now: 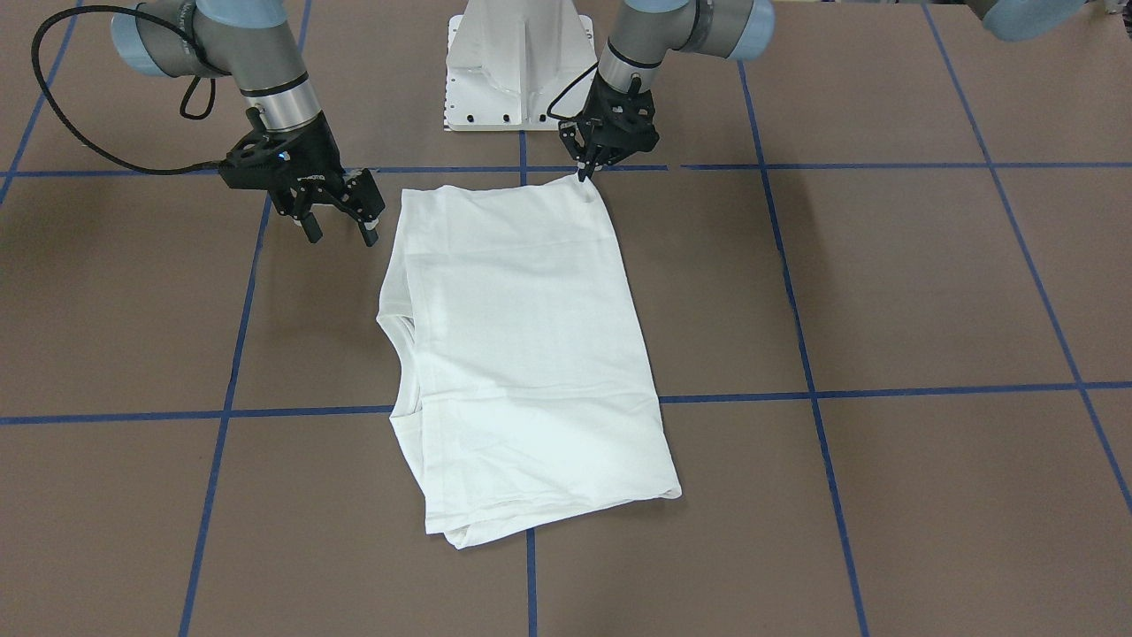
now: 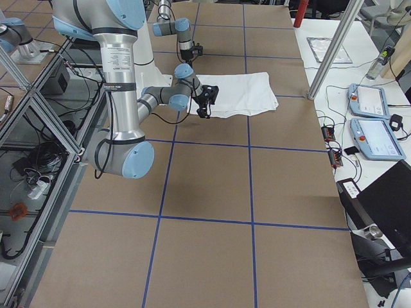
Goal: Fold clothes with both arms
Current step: 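Move the right gripper to the shirt corner nearest the robot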
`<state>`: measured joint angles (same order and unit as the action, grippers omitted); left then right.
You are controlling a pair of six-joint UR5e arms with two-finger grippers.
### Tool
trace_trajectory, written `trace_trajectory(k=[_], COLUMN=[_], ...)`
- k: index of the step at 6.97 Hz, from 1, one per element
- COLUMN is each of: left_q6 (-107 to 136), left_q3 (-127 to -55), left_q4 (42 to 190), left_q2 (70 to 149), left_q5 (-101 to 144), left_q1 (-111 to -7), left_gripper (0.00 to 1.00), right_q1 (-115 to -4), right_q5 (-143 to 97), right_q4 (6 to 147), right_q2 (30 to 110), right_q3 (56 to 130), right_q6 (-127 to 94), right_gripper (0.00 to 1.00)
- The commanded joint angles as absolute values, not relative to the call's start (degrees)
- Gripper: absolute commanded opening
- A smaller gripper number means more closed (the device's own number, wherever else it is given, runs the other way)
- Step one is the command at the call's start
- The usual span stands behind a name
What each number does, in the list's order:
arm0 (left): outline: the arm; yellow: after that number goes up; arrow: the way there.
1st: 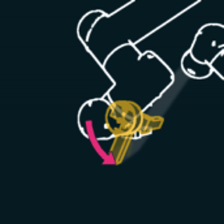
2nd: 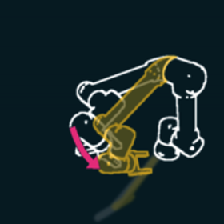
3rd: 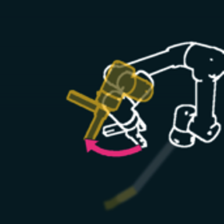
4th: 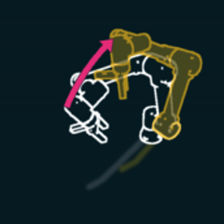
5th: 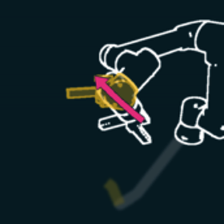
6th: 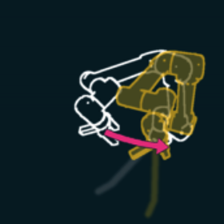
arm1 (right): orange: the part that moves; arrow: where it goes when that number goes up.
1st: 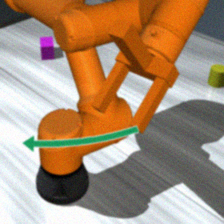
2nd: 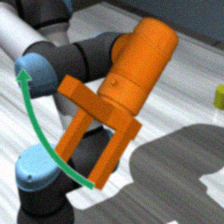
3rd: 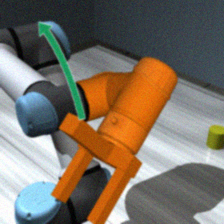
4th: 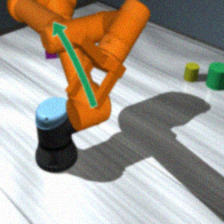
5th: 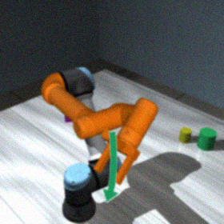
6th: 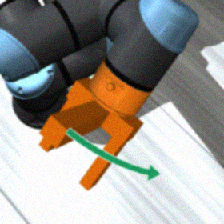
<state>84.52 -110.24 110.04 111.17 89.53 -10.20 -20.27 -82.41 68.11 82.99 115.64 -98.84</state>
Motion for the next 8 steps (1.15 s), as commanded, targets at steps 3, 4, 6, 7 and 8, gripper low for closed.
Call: trace_trajectory(k=[3, 4, 6, 7, 8], left_q6=[84.55, 84.55, 84.55, 84.55, 84.55], left_q3=[-111.18, -111.18, -111.18, -111.18, -111.18], left_q4=[110.21, 110.30, 110.30, 110.30, 110.30], left_q2=[111.09, 111.09, 111.01, 111.09, 111.09], left_q5=[89.56, 89.56, 89.56, 89.56, 89.56], left_q1=[-10.37, -10.20, -10.28, -10.20, -10.20], left_gripper=[0.00, 0.00, 0.00, 0.00, 0.00], right_q1=[-12.58, -11.70, -11.16, -11.08, -10.99], right_q5=[-80.69, -79.03, -78.40, -78.22, -78.22], right_q4=[89.68, 89.91, 89.47, 89.82, 90.09], right_q2=[68.25, 68.38, 68.47, 68.81, 68.91], right_q3=[111.91, 111.28, 111.18, 111.27, 111.27], right_q6=[-121.70, -121.90, -122.08, -122.08, -122.08], right_gripper=[0.73, 0.73, 0.73, 0.75, 0.76])
